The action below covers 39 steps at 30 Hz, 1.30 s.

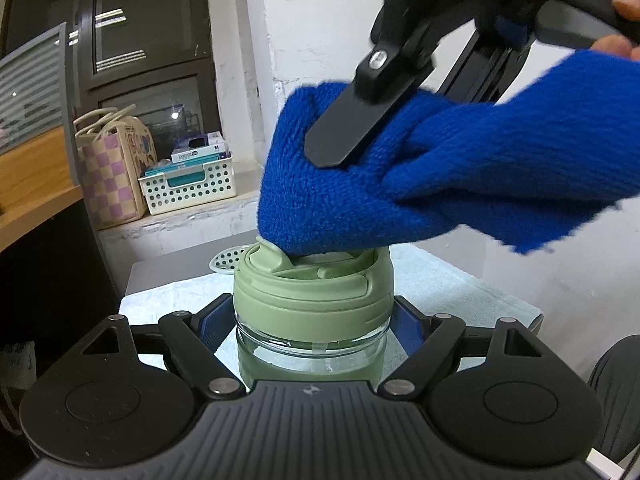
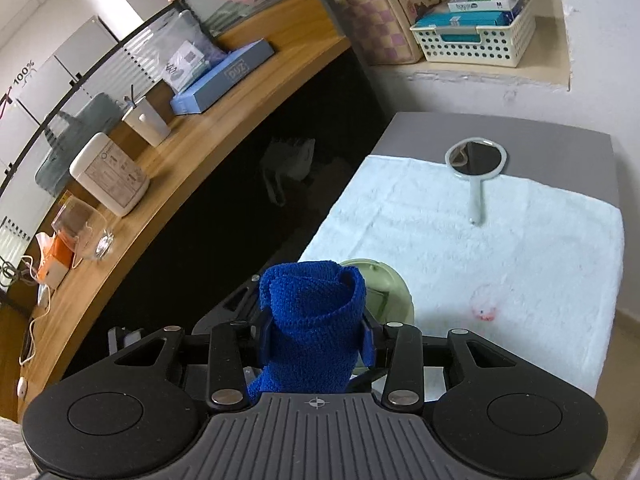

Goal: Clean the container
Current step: 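Wipe the jar lid with the blue cloth in the right gripper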

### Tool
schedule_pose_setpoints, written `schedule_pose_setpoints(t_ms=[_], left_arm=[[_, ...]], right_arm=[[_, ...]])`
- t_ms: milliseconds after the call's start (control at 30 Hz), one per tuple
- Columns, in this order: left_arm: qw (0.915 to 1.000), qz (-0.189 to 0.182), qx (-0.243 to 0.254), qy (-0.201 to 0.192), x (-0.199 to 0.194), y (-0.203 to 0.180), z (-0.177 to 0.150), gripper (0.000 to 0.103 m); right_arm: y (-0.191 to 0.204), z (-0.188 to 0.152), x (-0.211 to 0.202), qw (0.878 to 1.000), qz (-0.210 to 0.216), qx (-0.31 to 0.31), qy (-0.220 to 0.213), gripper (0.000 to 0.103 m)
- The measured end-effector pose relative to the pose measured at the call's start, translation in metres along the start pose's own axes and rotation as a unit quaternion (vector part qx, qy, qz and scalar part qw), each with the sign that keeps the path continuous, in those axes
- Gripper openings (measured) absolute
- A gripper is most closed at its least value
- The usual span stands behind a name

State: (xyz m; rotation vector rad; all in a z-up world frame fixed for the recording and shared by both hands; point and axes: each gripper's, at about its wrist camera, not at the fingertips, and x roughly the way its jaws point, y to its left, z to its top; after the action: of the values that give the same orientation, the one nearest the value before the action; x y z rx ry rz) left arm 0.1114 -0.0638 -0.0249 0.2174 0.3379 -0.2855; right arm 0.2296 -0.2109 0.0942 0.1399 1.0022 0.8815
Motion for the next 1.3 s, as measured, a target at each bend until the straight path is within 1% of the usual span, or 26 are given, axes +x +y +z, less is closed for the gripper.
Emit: schedule_pose_setpoints(t_ms=[133, 300, 433, 533, 667, 733, 867, 1000, 1133, 1300], left_arm=[[1.0, 0.002, 0.008, -0.003, -0.003, -0.004, -0.002, 0.087], [1.0, 0.002, 0.004, -0.003, -0.001, -0.002, -0.002, 0.087], [1.0, 0.001, 0.003, -0.003, 0.0, -0.001, -0.001, 0.087], [1.0, 0.004, -0.003, -0.002, -0.001, -0.001, -0.001, 0.087], [0.9999, 0.0, -0.016, 0.002, 0.0, 0.004, -0.001, 0.087], [0.9999, 0.0, -0.016, 0.001, -0.001, 0.005, -0.001, 0.087], [0.9998, 0.0, -0.019, 0.0, 0.0, 0.007, -0.001, 0.087], [0.9997, -0.003, -0.026, 0.002, 0.001, 0.009, -0.001, 0.087], [0.9996, -0.003, -0.028, 0.002, 0.002, 0.01, 0.0, 0.087], [0.9993, -0.003, -0.036, 0.001, 0.002, 0.013, -0.001, 0.087]], right_arm=[[-0.005, 0.002, 0.001, 1.0, -0.018, 0.007, -0.01, 0.043], [-0.003, 0.003, -0.009, 0.999, -0.027, -0.002, -0.017, 0.042], [0.004, -0.003, -0.009, 1.0, -0.006, -0.015, 0.004, 0.043], [0.006, -0.007, -0.003, 0.999, -0.001, -0.026, 0.019, 0.043], [0.006, -0.005, 0.001, 0.999, -0.012, -0.031, 0.012, 0.043], [0.005, -0.002, 0.001, 0.999, -0.033, -0.034, 0.003, 0.043], [0.005, 0.001, -0.008, 0.999, -0.035, -0.034, -0.007, 0.043], [0.011, -0.004, -0.012, 0.999, -0.016, -0.041, 0.003, 0.043], [0.015, -0.011, -0.004, 0.999, 0.001, -0.047, 0.024, 0.043], [0.012, -0.012, -0.003, 0.999, 0.001, -0.049, 0.024, 0.043]])
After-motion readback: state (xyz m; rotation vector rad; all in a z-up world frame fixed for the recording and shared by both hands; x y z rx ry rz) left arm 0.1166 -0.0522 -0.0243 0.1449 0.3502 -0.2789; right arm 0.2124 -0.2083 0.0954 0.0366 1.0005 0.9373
